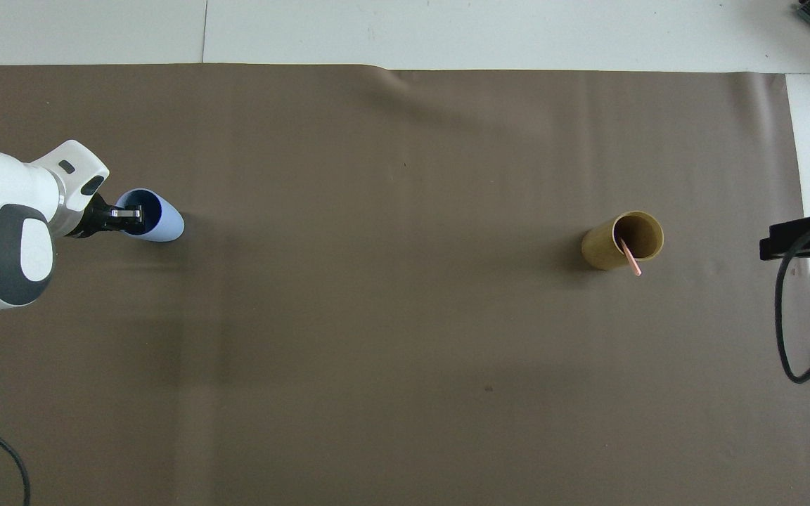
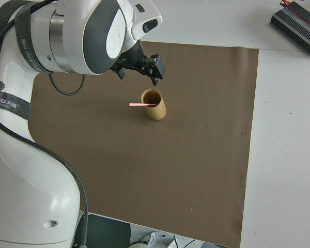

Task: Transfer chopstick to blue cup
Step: 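Reach the left gripper to the blue cup and grasp it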

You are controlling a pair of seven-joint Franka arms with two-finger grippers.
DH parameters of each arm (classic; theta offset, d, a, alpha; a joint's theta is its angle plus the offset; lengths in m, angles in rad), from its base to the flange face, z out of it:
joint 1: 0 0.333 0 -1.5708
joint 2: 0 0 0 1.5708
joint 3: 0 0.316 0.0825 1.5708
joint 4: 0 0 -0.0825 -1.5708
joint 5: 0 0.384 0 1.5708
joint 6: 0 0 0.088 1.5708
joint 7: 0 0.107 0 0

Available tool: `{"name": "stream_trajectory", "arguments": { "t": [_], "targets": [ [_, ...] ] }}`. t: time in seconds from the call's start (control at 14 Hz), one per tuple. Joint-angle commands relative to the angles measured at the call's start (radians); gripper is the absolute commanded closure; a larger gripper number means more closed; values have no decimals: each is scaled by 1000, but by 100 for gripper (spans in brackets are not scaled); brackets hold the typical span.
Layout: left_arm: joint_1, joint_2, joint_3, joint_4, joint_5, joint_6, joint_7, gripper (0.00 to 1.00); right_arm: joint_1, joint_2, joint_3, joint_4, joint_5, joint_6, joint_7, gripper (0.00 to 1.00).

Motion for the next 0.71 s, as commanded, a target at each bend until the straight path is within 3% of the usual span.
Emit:
{"name": "stream_trajectory", "arguments": {
  "t": [0.0, 0.64],
  "targets": [
    [-31, -8, 8, 18, -16, -40, -18, 100, -13, -19, 8, -17, -7, -7, -25, 0],
    [-260, -35, 8, 38, -44, -58, -229, 100, -13, -19, 8, -17, -7, -8, -25, 0]
  ]
}}
